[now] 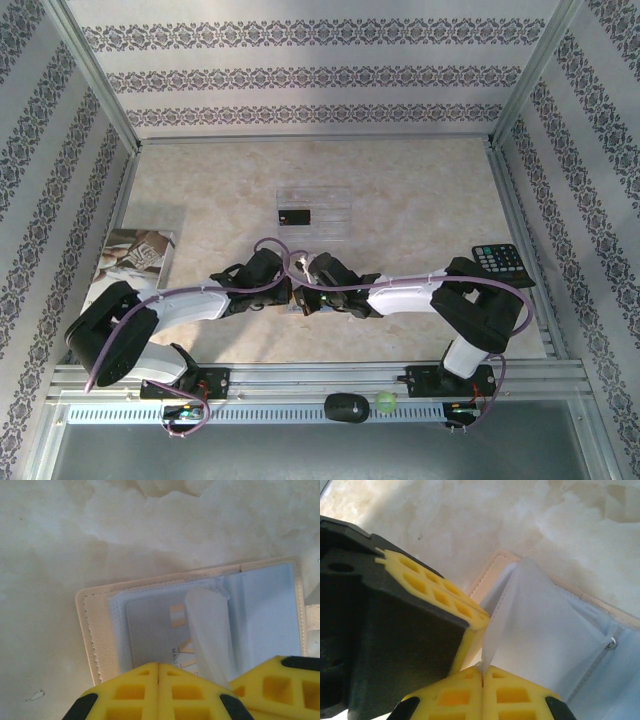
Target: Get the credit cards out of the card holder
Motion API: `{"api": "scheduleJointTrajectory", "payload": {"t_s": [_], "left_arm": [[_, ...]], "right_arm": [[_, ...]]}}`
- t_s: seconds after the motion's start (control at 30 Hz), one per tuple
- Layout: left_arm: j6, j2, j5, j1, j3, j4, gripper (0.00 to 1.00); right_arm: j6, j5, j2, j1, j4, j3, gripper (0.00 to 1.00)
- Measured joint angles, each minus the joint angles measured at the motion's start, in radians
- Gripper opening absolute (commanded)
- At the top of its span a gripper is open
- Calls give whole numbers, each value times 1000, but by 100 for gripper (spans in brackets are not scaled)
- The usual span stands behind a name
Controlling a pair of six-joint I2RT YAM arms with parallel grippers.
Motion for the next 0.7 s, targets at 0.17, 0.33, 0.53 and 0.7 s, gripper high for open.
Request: {"api": "scheduleJointTrajectory", "payload": {"t_s": [0.17,0.33,0.53,0.7], "left_arm": [[3,36,8,0,31,-3,0],[8,40,12,0,35,-4,0],[30,25,15,-1,39,-30,22],[43,-17,11,-18,61,-105,26]], "right_arm": [[44,82,-75,0,-21,-35,11],[124,232,-149,0,-108,-67,29],[203,401,-185,0,-257,-68,40],[193,467,-323,0,-299,-84,43]]}}
